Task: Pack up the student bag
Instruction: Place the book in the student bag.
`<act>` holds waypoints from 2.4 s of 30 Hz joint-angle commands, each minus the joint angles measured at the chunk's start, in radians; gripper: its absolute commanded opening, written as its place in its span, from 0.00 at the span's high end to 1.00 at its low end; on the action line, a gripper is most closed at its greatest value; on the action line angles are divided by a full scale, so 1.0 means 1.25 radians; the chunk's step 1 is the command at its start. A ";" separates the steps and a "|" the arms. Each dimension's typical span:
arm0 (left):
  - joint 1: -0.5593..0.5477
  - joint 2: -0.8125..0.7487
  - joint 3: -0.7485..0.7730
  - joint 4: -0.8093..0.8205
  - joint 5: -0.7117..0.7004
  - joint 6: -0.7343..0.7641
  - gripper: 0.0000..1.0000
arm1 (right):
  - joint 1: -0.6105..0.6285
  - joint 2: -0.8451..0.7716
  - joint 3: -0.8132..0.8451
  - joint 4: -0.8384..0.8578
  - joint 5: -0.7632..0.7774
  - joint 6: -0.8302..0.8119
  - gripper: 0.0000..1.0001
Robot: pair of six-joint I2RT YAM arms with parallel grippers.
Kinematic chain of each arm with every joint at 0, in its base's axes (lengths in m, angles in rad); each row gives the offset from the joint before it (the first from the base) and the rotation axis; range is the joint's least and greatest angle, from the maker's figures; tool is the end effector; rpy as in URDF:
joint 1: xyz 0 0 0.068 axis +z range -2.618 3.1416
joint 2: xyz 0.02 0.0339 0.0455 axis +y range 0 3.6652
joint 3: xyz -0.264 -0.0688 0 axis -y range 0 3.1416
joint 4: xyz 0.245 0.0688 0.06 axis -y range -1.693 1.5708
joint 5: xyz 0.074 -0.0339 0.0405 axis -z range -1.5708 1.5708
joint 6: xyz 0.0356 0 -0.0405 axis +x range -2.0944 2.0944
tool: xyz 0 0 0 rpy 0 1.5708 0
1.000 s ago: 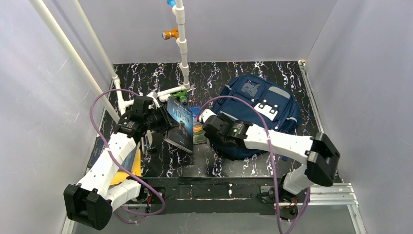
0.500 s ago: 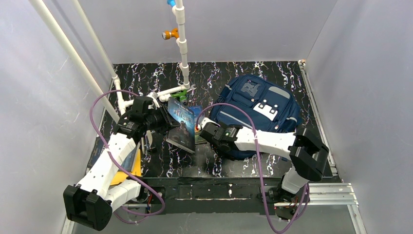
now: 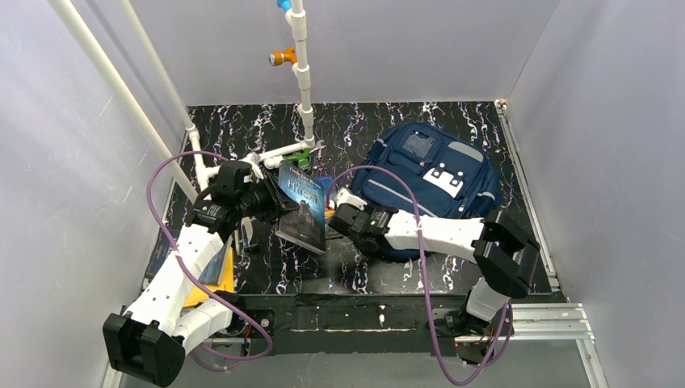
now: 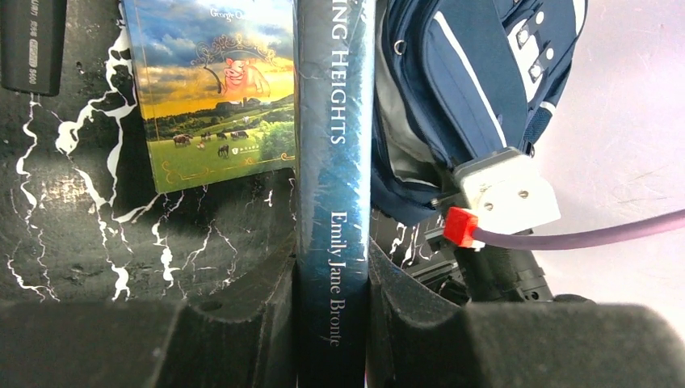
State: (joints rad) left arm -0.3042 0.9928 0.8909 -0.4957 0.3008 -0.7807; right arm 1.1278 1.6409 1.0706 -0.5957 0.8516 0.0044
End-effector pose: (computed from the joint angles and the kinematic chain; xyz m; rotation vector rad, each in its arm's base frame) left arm 0.2019 -0.0744 0.3086 -0.3618 2.2672 -0.9220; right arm 0.1594 0.2736 0.2055 -1.0381 2.0492 -0.6238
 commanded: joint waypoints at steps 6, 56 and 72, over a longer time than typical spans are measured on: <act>-0.007 -0.010 0.002 0.150 0.188 -0.068 1.00 | -0.011 -0.213 0.127 0.031 0.089 -0.048 0.99; -0.573 0.390 -0.085 1.064 -0.664 -0.434 1.00 | -0.100 -0.372 0.289 0.120 0.052 0.097 0.99; -0.573 0.637 0.111 1.118 -0.664 -0.456 1.00 | -0.112 -0.337 0.323 0.116 0.050 0.022 0.99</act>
State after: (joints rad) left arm -1.0206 1.7535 0.9279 0.7406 -0.4751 -1.3495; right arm 0.9943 1.2270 1.3811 -0.5701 0.8448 0.0910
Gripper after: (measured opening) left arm 0.245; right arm 0.057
